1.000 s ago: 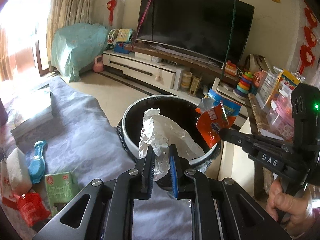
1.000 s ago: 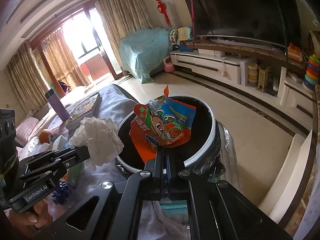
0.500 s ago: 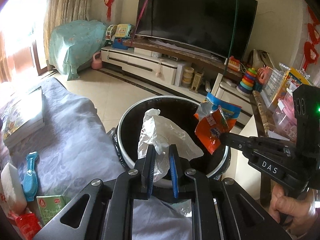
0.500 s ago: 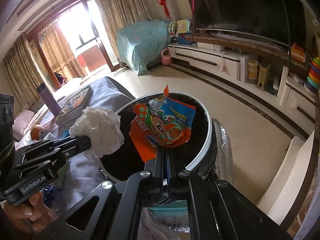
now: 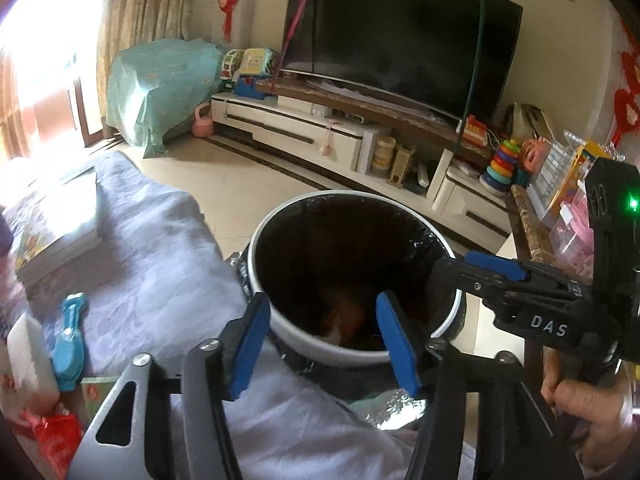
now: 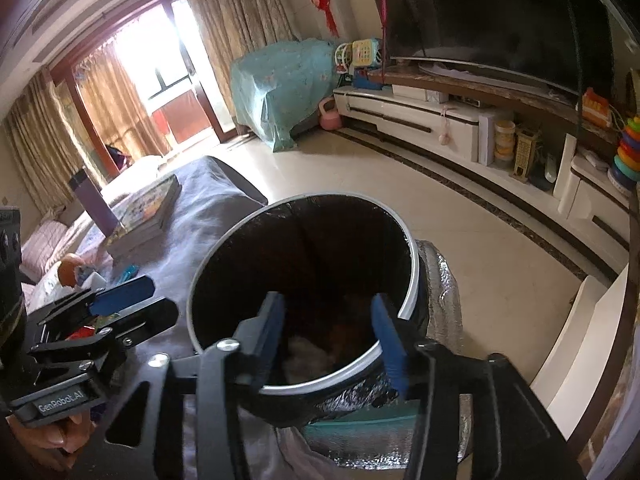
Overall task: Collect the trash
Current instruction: 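Move both open grippers back toward the trash on the table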
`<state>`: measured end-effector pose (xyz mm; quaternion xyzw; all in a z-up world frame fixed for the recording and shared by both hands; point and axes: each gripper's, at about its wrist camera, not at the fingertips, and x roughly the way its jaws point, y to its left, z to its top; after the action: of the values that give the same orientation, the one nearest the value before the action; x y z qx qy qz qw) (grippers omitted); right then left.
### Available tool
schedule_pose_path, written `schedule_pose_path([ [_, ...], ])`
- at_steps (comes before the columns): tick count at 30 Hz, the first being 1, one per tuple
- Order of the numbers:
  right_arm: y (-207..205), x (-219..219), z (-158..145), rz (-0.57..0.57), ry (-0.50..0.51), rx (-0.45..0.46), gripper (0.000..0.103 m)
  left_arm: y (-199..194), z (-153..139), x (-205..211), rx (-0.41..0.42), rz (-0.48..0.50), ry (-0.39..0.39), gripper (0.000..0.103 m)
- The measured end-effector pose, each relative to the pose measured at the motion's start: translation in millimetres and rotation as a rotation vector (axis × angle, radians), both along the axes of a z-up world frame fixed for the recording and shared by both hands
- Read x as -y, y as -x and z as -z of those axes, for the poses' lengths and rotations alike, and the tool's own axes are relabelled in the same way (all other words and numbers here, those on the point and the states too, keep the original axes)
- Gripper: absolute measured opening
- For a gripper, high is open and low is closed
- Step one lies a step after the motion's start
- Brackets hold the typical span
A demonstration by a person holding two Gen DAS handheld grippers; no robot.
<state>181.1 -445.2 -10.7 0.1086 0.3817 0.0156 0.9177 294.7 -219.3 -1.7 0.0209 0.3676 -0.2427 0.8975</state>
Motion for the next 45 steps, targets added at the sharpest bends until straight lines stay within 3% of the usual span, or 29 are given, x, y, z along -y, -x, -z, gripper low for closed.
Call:
schedule_pose_path([
  [7, 22.5, -13.1, -10.5, 0.001, -0.057, 0.054, 0.088, 41.9, -2.2, -26.8, 0.027, -0.044, 0.033, 0.069],
  [20, 59.2, -66.4, -8.0, -0.053, -0.128, 0.072, 0.091, 123.6, -2.9, -85.6, 0.04, -0.116, 0.064, 0.069],
  [34, 83.3, -116.0, 10.9, -0.135, -0.173, 0.037, 0.091, 183.5, -12.4, -151.2, 0.049, -0.228, 0.075, 0.069],
  [38, 90.4, -135.6, 15.3, -0.172, -0.191, 0.03, 0.1, 199.3, -18.4, -163.0, 0.06, -0.251, 0.069, 0.07],
  [45, 97.9, -165.7, 18.8, -0.25, -0.18, 0.031, 0.1, 228.3, -27.5, -192.8, 0.091, -0.31, 0.058, 0.07],
])
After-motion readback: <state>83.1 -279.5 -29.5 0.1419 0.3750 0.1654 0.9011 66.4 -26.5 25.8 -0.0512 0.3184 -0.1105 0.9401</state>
